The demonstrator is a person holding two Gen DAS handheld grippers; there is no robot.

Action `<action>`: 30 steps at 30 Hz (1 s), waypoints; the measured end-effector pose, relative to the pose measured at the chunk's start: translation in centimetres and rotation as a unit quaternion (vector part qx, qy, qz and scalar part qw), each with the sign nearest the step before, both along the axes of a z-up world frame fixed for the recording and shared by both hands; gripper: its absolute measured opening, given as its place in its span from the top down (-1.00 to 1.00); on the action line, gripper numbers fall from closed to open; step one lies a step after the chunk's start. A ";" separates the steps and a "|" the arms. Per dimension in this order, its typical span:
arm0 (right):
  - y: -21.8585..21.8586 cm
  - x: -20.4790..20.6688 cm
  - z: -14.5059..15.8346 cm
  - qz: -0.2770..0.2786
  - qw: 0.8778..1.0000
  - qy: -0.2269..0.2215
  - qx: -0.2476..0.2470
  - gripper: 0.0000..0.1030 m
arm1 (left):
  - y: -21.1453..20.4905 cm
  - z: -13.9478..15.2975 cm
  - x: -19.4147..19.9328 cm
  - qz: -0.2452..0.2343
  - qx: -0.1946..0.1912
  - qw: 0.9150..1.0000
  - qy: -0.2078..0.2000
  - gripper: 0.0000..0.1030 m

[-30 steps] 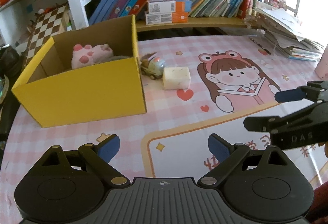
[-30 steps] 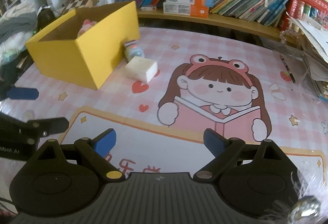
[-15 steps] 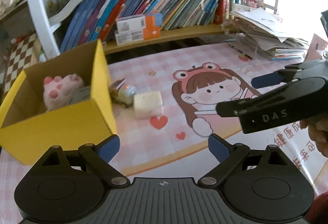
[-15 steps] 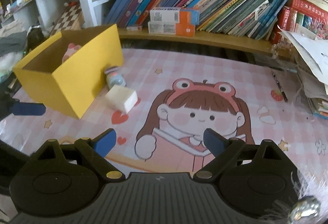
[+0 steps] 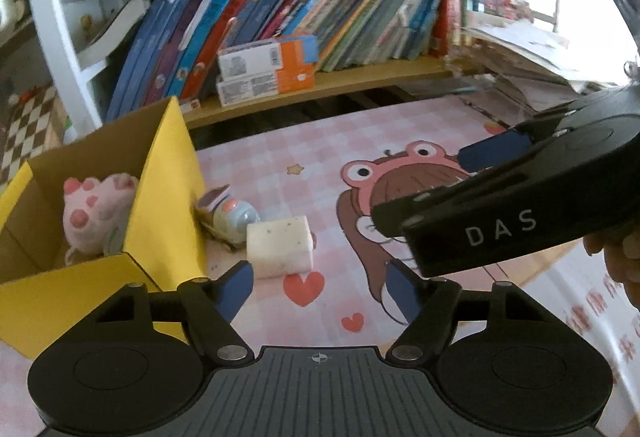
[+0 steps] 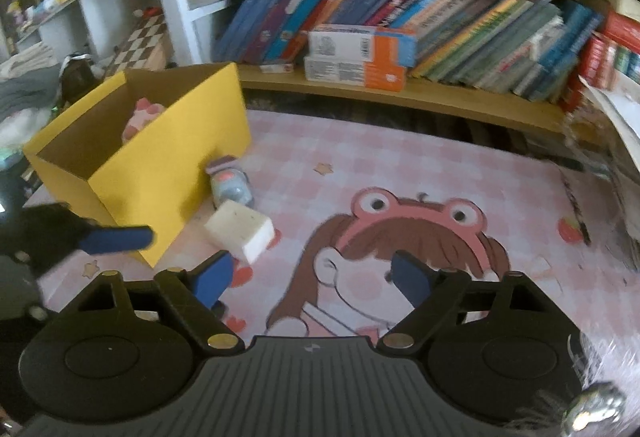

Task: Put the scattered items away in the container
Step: 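Move left gripper to white sponge while right gripper approaches toy car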

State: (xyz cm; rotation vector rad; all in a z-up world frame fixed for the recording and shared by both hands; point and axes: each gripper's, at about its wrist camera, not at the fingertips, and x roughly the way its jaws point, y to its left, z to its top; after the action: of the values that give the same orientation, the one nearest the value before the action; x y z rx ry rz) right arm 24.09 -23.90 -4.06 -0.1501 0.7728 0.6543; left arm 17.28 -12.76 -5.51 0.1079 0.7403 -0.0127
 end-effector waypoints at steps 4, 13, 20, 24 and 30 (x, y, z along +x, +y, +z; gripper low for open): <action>1.5 1.7 -0.3 0.029 1.000 0.000 -0.005 -0.57 | -0.2 -0.8 1.1 0.029 0.010 0.999 -0.017 -0.44; 4.9 4.5 -0.9 0.095 0.995 0.002 -0.017 -0.55 | 0.1 -2.2 3.1 0.064 0.018 0.997 -0.025 -0.46; 7.5 7.3 -1.7 0.124 0.992 0.020 0.000 -0.55 | -0.3 -3.2 4.0 0.075 0.036 0.996 -0.029 -0.46; 9.4 8.3 -2.5 0.148 0.988 0.029 -0.007 -0.51 | -0.4 -3.6 4.8 0.082 0.048 0.995 -0.027 -0.46; 11.3 9.0 -3.5 0.188 0.981 0.039 -0.018 -0.43 | -0.2 -4.3 5.9 0.090 0.049 0.995 -0.019 -0.46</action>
State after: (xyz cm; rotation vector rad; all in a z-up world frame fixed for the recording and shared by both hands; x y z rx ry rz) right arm 33.07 -12.57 -7.57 -0.3103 0.8398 1.0097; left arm 23.18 -13.01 -9.86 0.1333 0.7100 0.1977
